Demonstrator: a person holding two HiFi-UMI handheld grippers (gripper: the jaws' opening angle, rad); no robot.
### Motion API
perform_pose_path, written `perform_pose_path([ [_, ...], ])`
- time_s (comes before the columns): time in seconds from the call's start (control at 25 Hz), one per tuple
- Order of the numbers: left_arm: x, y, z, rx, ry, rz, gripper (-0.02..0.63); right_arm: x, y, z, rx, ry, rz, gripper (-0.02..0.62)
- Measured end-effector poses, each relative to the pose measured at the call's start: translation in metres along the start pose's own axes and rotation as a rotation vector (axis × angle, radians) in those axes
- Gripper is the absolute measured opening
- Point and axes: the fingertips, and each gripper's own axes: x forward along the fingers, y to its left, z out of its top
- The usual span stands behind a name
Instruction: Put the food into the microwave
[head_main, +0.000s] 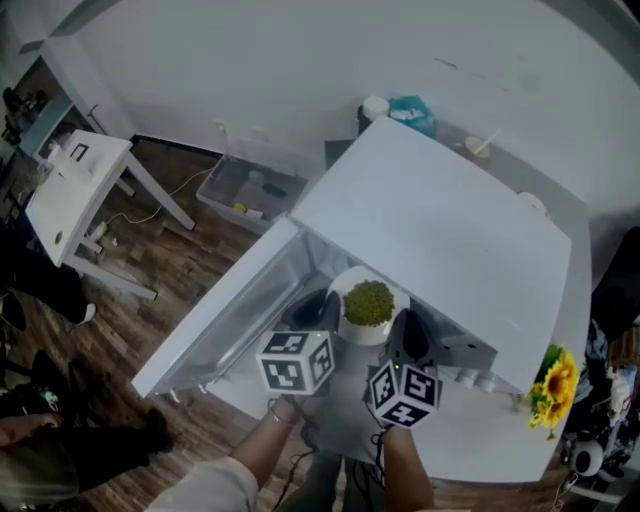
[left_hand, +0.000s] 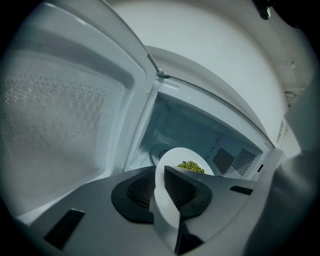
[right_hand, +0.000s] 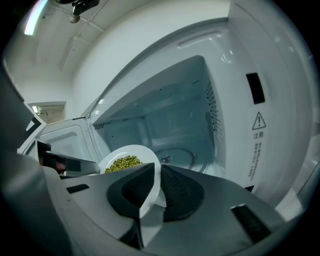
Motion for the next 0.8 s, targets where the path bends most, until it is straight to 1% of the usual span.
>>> perform_pose_path([
  [0.12, 0.015, 0.005, -0.002, -0.004, -0.007, -0.006, 0.069, 0.011, -0.003, -0.001, 0.011, -0.011, -0.019, 0.051],
  [0.28, 0.031, 0.009, 0.0, -0.022, -0.021, -0.019, 0.069, 0.023, -0.004, 0.004, -0.022, -0.028, -0.047, 0.051],
  [0.48, 0.054, 0.005, -0.004, -0.007, -0.018, -0.032, 0.069, 0.035, -0.017, 0.002, -0.019, -0.03, -0.111, 0.051],
  [0.64, 0.066, 0.003, -0.003, 0.003, -0.029, -0.026, 0.069, 0.043, -0.023, 0.001, -0.019, -0.033, -0.14, 0.051],
  [0.8, 0.073, 0.003, -0.003, -0.015, -0.043, -0.023, 0.069, 0.047, -0.026, 0.002, -0.029, -0.041, -0.158, 0.051],
])
